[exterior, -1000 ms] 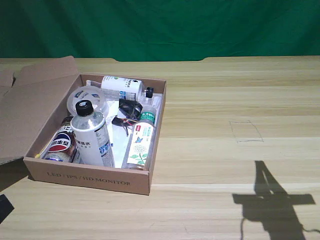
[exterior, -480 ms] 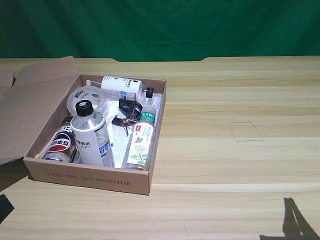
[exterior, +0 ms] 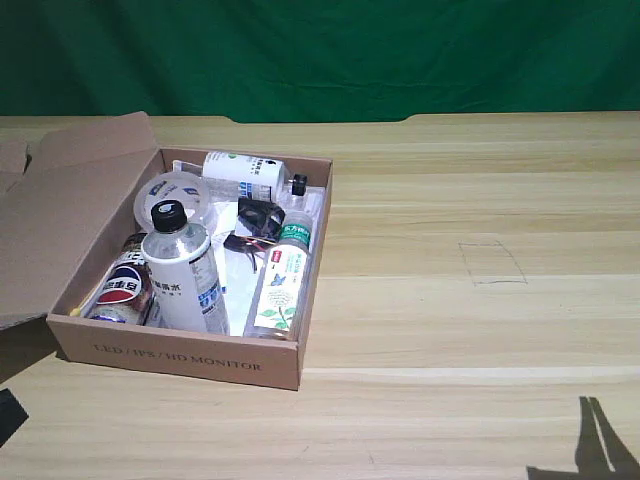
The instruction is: Place the white bottle into the box.
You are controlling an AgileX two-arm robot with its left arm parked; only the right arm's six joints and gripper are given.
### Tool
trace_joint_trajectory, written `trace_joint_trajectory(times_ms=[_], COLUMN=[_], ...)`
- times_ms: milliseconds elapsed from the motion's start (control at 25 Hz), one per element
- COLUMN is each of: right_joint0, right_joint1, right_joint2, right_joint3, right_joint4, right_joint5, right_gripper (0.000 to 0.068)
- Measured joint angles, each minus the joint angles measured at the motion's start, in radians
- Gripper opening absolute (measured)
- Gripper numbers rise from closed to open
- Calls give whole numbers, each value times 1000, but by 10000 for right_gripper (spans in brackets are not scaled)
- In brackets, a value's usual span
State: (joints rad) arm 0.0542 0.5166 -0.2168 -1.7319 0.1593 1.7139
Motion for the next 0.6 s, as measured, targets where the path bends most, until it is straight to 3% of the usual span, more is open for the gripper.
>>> trace_joint_trajectory(times_ms=[600], right_joint0=[0], right_joint1=[-68], right_joint2=[0], right_joint3=[3], right_joint4=[0], right_joint5=[2], right_gripper=[3])
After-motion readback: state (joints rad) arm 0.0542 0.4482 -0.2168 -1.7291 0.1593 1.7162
